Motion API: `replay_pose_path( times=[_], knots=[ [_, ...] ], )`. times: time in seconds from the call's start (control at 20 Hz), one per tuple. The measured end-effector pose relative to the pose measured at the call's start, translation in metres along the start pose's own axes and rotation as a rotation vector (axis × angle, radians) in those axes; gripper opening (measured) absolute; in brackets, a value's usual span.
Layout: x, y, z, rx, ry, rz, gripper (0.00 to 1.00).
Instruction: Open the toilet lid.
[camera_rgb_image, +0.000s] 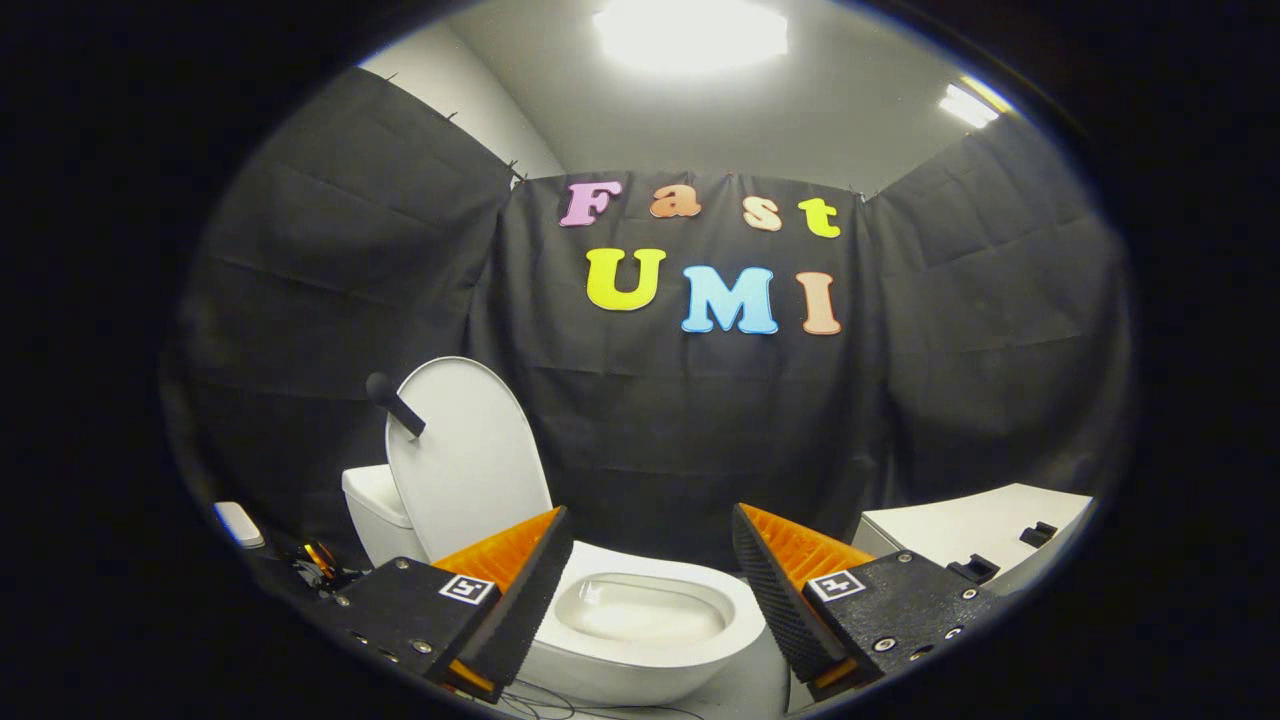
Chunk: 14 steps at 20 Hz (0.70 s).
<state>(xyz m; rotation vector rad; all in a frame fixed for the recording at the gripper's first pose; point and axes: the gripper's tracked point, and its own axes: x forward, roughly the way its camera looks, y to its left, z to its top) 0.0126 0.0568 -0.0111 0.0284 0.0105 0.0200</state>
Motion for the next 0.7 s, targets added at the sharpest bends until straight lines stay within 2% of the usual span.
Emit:
replay_pose_path(
  times=[0.7],
  knots=[
    [-0.0018, -0.0021, 0.0059, 0.013, -0.012, 0.000, 0.98]
  ],
)
